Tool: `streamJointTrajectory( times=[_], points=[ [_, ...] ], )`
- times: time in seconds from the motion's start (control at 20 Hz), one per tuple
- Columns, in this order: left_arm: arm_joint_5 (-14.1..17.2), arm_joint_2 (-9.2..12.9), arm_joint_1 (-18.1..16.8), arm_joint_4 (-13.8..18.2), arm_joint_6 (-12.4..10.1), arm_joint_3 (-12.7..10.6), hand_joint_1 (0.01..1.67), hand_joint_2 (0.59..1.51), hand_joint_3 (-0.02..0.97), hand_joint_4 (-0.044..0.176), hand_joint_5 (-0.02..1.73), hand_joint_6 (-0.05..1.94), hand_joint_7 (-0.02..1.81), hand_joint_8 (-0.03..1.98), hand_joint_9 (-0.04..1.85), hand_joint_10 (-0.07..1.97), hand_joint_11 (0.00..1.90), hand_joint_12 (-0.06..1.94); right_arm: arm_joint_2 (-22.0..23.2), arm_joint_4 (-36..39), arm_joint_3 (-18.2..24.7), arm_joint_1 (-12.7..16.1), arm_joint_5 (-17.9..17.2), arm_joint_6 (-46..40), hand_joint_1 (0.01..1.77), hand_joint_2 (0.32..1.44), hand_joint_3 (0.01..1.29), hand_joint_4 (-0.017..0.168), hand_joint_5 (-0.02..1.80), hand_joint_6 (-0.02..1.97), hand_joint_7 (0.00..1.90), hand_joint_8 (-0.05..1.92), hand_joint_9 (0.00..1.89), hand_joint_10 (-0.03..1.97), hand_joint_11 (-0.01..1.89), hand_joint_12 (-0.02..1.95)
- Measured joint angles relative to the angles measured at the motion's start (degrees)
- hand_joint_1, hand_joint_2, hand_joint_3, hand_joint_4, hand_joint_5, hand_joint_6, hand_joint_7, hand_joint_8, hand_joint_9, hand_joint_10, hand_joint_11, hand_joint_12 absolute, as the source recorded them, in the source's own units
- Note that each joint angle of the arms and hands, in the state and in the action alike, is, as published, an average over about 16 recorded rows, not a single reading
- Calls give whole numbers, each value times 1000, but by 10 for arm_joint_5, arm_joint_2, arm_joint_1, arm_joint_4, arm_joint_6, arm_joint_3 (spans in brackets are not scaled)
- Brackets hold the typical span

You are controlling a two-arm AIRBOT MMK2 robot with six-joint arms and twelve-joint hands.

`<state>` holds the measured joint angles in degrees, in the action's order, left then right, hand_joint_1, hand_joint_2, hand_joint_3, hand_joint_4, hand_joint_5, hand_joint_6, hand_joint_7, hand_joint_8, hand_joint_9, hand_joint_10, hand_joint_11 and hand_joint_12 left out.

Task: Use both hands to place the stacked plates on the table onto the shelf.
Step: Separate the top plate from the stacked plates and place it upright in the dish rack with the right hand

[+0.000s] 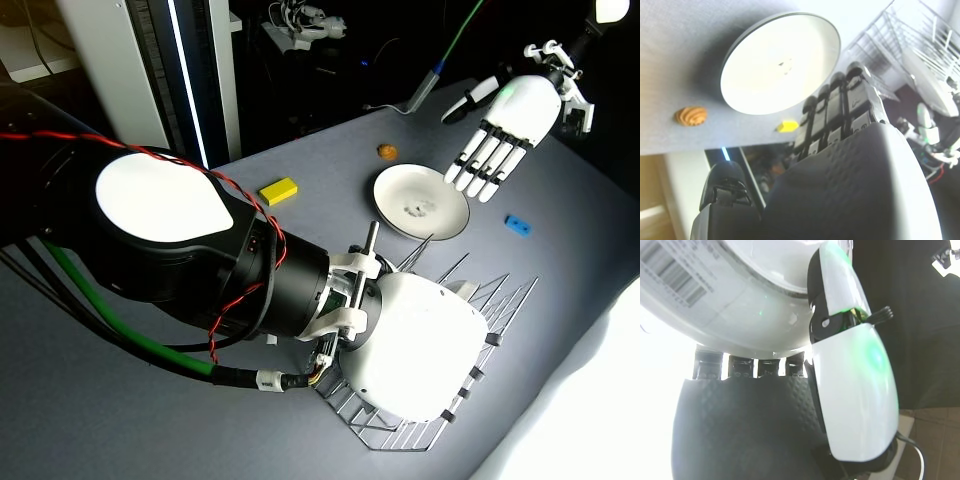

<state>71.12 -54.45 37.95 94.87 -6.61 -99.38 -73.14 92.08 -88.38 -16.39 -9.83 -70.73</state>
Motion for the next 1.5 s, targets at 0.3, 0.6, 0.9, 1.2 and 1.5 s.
streamJointTrajectory(
  times=[0.3, 0.6, 0.9, 1.2, 1.5],
  points=[
    [-12, -10, 30, -4, 14, -2, 23, 1139, 16, -1, 22, 20, 12, -4, 19, 17, 16, -1, 0, -4, 4, -3, -2, 9, 1181, 1082, 13, -6, 739, 679, 939, 50, 879, 195, 583, 1395],
    [-22, -19, 52, -6, 25, -7, 23, 1142, 16, -1, 22, 20, 14, -4, 20, 17, 16, -1, 1, -9, 9, -9, 1, 20, 1109, 1083, 13, -9, 655, 300, 820, 22, 779, 194, 448, 1435],
    [-29, -25, 65, -8, 31, -15, 23, 1144, 15, 0, 21, 20, 16, -4, 20, 17, 17, -1, 1, -13, 12, -14, 6, 30, 1034, 1081, 13, -9, 549, 122, 678, 14, 690, 194, 306, 1474],
    [-33, -28, 73, -8, 34, -20, 23, 1145, 15, 0, 21, 20, 17, -4, 20, 17, 17, -2, 0, -12, 12, -14, 7, 35, 985, 1077, 13, -8, 480, 78, 576, 93, 592, 344, 215, 1515],
    [-36, -29, 79, -9, 34, -22, 23, 1146, 15, -1, 21, 20, 18, -4, 19, 17, 17, -3, 0, -6, 12, -8, 4, 40, 1001, 1058, 13, -6, 403, 321, 393, 639, 373, 894, 126, 1637]
  ],
)
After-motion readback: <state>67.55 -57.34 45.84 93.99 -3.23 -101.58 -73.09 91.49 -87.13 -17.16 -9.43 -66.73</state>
